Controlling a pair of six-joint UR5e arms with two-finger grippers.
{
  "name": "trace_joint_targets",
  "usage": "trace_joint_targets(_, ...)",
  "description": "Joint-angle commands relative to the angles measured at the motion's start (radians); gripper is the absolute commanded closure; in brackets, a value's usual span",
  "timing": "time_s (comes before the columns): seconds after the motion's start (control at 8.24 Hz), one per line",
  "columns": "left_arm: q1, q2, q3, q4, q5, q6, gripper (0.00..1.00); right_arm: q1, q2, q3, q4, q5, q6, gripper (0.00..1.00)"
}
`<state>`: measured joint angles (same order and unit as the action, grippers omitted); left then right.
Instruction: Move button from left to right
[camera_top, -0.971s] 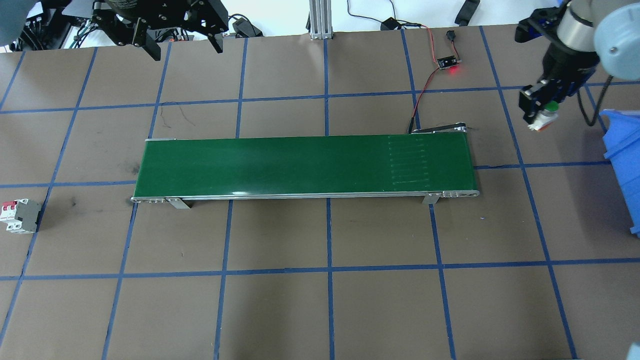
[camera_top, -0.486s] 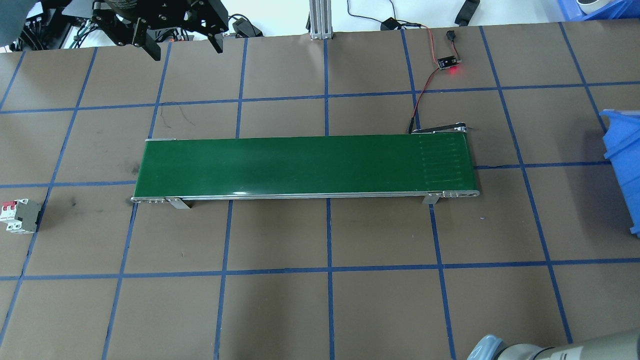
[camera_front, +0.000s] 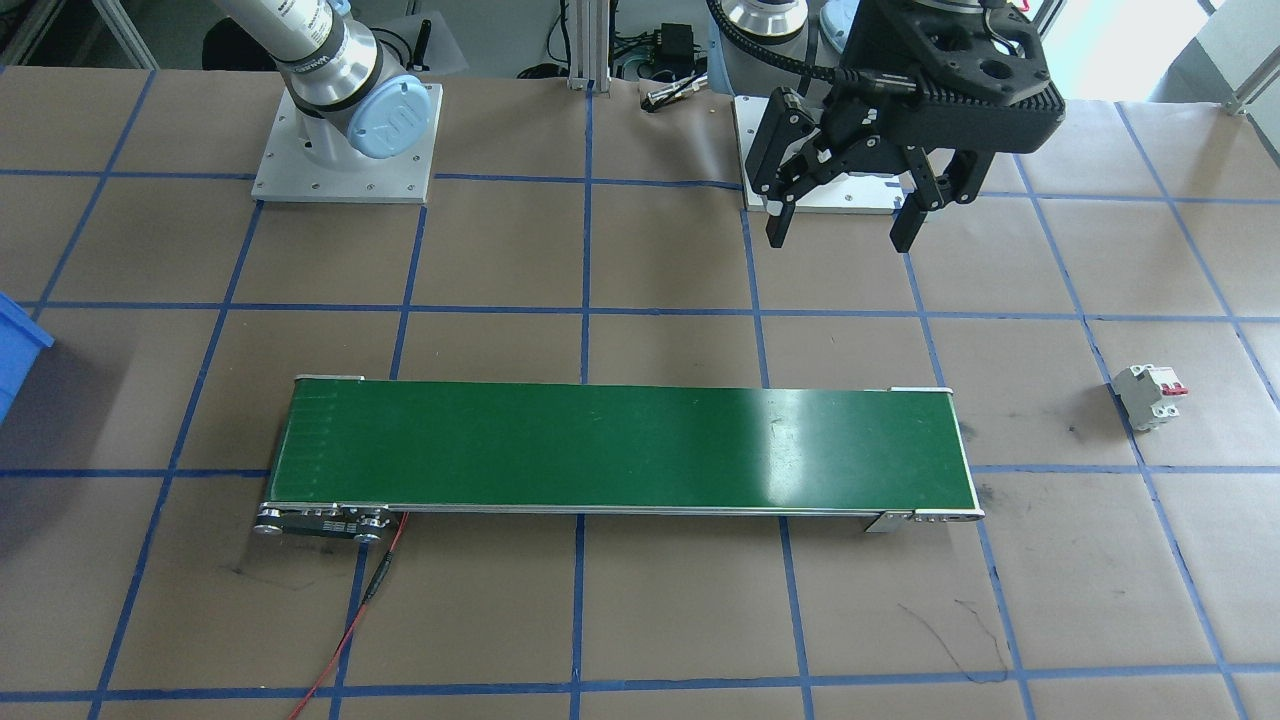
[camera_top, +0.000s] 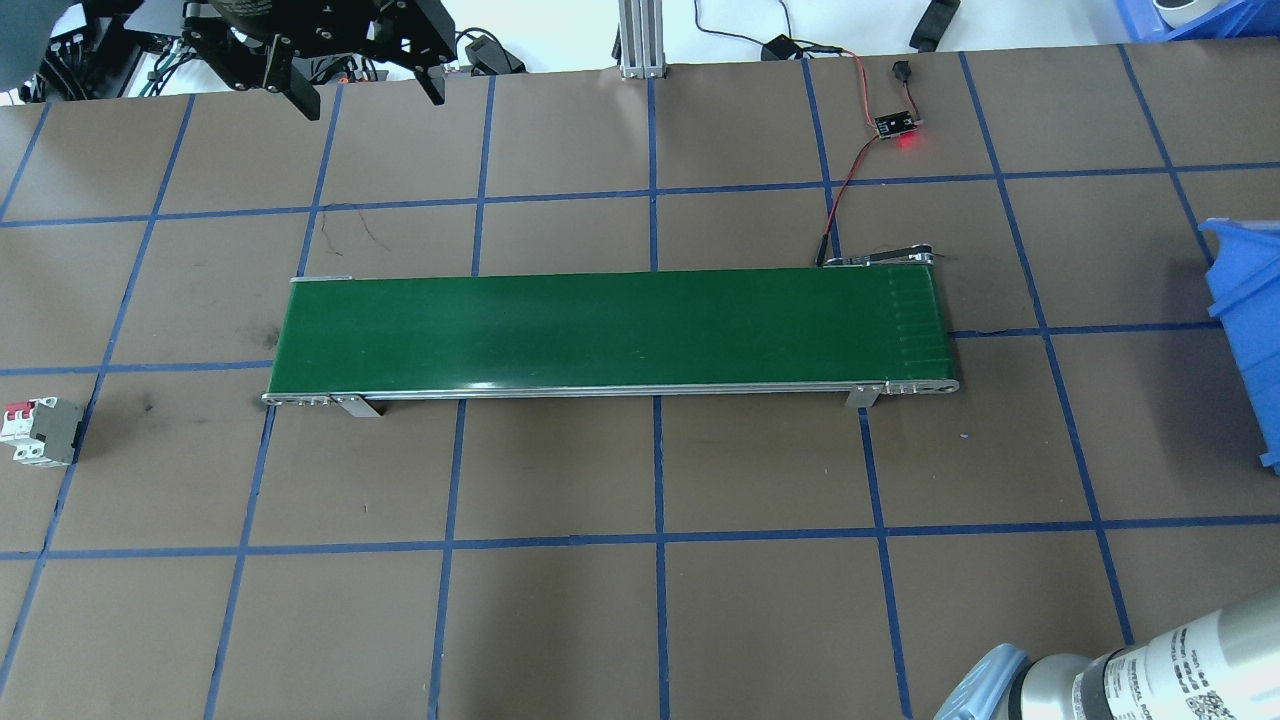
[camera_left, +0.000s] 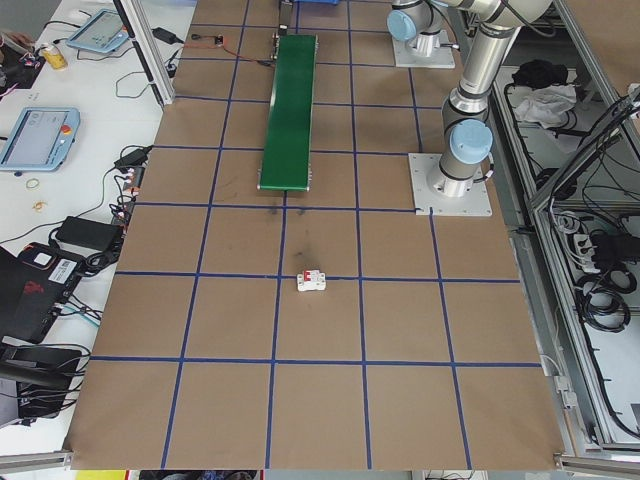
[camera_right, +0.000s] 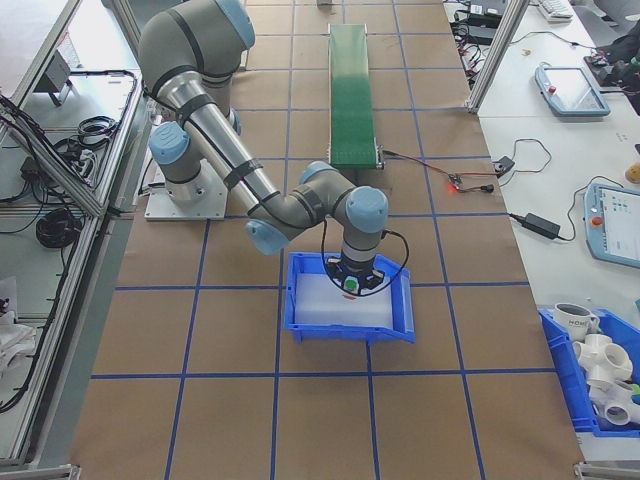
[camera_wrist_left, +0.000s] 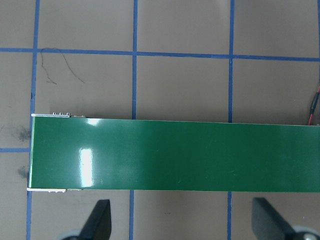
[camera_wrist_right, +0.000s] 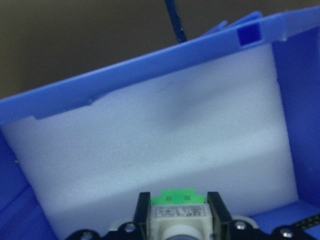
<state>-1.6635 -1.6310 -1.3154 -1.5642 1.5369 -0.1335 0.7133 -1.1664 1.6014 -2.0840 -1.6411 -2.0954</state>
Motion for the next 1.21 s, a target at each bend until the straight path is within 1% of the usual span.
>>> trace_joint_targets(0.0, 0.001, 0.000, -0.001, 0.000, -0.001, 0.000, 0.00, -0.008, 0.096, 0.029, -0.108, -0.011, -0.130, 0.91)
trace_joint_targets(0.12, 0.001, 0.000, -0.001, 0.001, -0.001, 0.000, 0.00, -0.008, 0.096, 0.049, -0.108, -0.002, -0.129, 0.86)
trace_joint_targets(0.24, 0.001, -0.001, -0.001, 0.004, -0.001, 0.000, 0.00, -0.008, 0.094, 0.063, -0.108, -0.002, -0.129, 0.77)
trace_joint_targets(0.36, 0.001, 0.000, -0.001, 0.006, -0.001, 0.000, 0.00, -0.008, 0.085, 0.064, -0.108, -0.006, -0.129, 0.49)
trace_joint_targets(0.49, 0.001, 0.000, -0.002, 0.006, -0.001, 0.000, 0.00, -0.008, 0.077, 0.065, -0.105, 0.001, -0.127, 0.04)
trace_joint_targets(0.61, 0.001, 0.002, -0.002, 0.006, -0.001, 0.000, 0.00, -0.009, 0.047, 0.065, -0.103, 0.001, -0.118, 0.00)
trace_joint_targets(0.73, 0.001, 0.002, -0.002, 0.006, -0.001, 0.000, 0.00, -0.008, -0.001, 0.066, -0.076, 0.003, -0.042, 0.00)
trace_joint_targets(0.85, -0.001, 0.000, -0.002, 0.006, -0.001, 0.000, 0.00, -0.008, -0.060, 0.065, 0.052, 0.000, 0.221, 0.00)
trace_joint_targets(0.97, 0.001, 0.000, -0.002, 0.006, -0.001, 0.000, 0.00, 0.003, -0.152, 0.065, 0.199, 0.001, 0.399, 0.00)
trace_joint_targets(1.09, 0.001, 0.002, -0.002, 0.006, -0.001, 0.000, 0.00, 0.058, -0.244, 0.065, 0.311, 0.003, 0.578, 0.00)
